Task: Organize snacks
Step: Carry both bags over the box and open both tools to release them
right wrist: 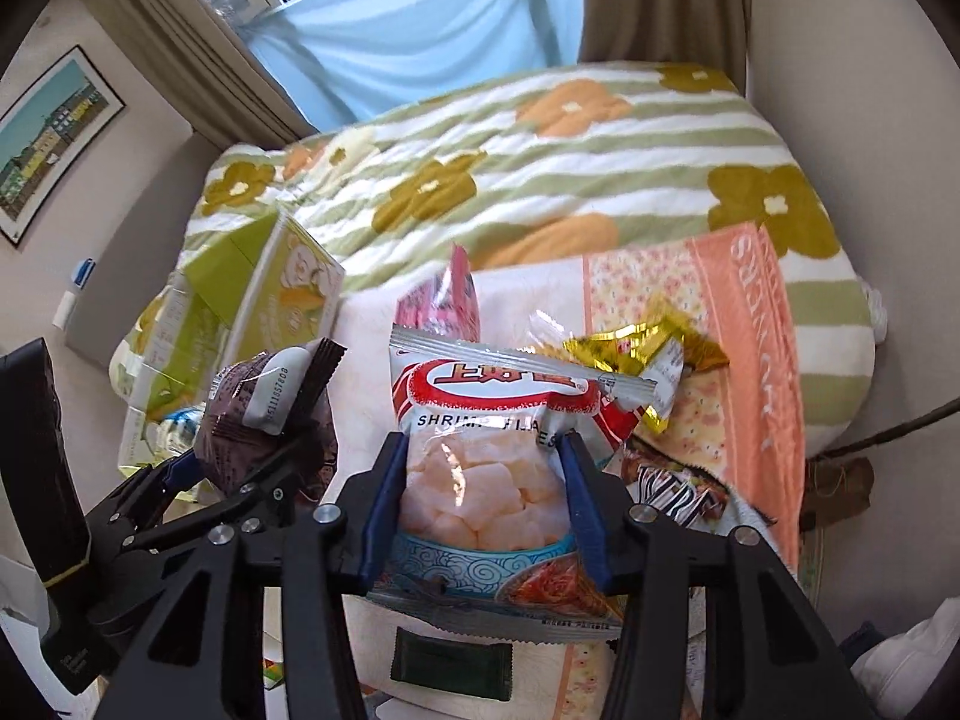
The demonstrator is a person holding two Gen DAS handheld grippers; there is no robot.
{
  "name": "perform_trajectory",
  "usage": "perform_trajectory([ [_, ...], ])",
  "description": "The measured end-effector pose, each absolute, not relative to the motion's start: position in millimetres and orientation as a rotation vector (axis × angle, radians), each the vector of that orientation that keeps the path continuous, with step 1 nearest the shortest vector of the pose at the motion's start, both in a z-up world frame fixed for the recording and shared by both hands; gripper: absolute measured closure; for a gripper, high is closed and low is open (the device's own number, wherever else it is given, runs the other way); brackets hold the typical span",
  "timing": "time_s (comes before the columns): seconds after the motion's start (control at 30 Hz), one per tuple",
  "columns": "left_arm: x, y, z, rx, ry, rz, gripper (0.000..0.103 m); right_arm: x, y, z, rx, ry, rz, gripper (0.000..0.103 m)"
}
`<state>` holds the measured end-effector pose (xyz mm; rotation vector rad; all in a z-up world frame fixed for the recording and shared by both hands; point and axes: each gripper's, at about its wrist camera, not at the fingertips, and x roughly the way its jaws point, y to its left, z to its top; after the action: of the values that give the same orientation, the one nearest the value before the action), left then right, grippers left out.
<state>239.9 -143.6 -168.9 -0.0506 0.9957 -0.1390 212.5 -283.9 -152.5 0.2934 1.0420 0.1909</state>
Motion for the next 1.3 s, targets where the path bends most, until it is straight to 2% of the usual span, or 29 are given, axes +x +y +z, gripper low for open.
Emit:
perform_trajectory([
  [0.33, 234, -83, -98, -0.065, 0.831, -0.07, 0.027, 217, -251, -88, 0.249, 0.881, 0.311, 0.057],
  [0.6, 269, 8, -79, -0.051, 0.811, -0.025, 0.027, 252, -173, -60, 0.225, 0.829, 0.402, 0.057],
  [0.93, 342, 119, -113, -0.064, 0.938, -0.076, 0.027, 303, -72, -70, 0.272, 0.863, 0.363, 0.057],
  [1.3, 405, 145, -173, 0.008, 1.066, -0.22, 0.025, 335, -28, -108, 0.322, 0.95, 0.233, 0.057],
])
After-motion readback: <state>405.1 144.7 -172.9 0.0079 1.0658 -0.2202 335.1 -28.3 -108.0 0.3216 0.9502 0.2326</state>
